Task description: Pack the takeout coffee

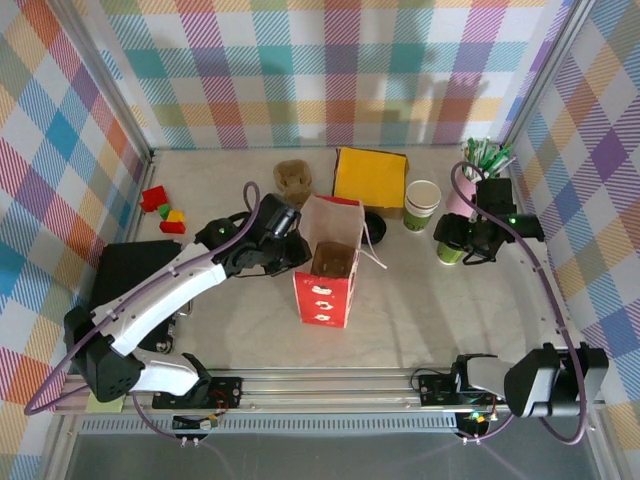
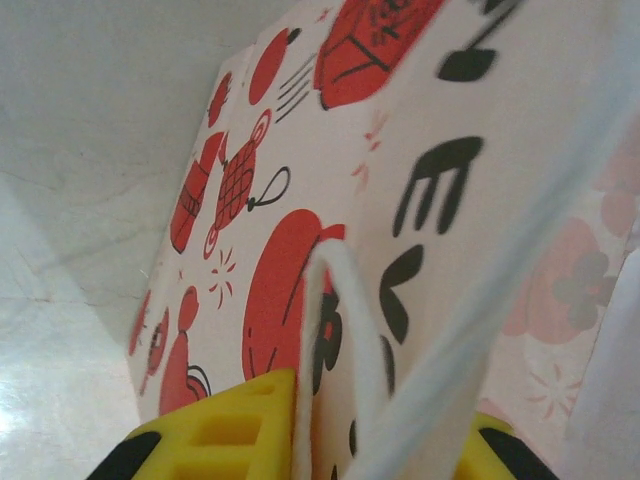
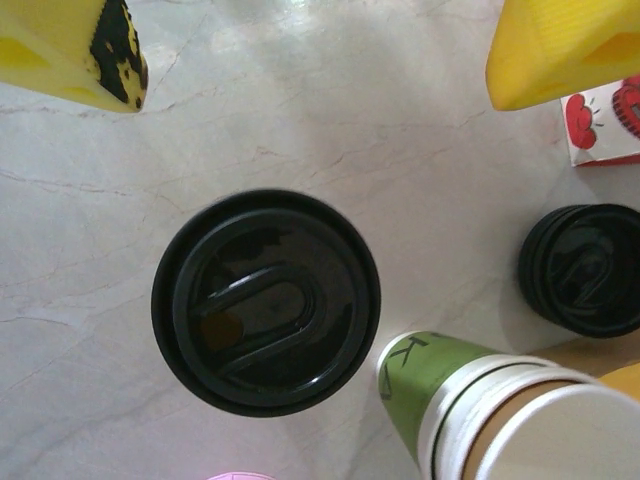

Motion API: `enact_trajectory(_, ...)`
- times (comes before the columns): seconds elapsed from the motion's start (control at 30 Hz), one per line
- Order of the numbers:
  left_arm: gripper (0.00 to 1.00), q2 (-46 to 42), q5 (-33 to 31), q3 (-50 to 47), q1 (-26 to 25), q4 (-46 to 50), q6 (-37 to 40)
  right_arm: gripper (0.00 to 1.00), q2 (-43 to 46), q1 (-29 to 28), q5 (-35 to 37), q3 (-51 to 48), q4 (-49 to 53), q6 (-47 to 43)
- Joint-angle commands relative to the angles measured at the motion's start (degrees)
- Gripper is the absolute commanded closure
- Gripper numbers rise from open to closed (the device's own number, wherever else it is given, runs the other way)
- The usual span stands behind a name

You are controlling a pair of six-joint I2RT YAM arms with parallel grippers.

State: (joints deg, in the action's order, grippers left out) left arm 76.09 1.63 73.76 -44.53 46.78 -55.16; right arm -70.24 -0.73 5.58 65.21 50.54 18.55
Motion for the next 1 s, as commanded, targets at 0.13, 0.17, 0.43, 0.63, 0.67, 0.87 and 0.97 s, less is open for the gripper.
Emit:
enact_trajectory(0.13,0.68,-2.69,-3.01,-0.54,-3.03,-3.54,-7.70,0.11,-4.64,0.86,1.84,0.31,-5.10,-0.18)
enact_trajectory(0.17,0.66,-2.84,-3.37,-0.21,-3.03,-2.95,-7.21,0.11,-5.24,0.87,2.69,0.58,-5.26,-0.26)
enact_trajectory(0.43,0.47,-3.94,-13.99,6.71,-2.69,6.76,6.91,0.08,-10.86,1.48,3.74,2.37,-7.67,-3.77)
enact_trajectory(0.63,0.47,-4.33,-12.80,6.65,-1.27,5.69,14.59,0.08,-15.50,2.62,0.87,6.14,-5.89,-8.43)
enact_trajectory(0.67,0.47,-4.42,-12.21,6.29,-1.04,5.08,15.06,0.08,-16.13,2.67,0.75,6.73,-5.43,-8.76)
enact_trajectory(0.87,0.47,-4.82,-11.42,5.40,-0.56,3.67,16.03,0.09,-18.09,3.54,-0.26,8.25,-4.22,-9.67)
enact_trajectory(0.97,0.47,-5.06,-11.98,5.52,-0.56,3.92,16.42,0.11,-18.27,3.83,-0.30,8.27,-3.89,-10.01)
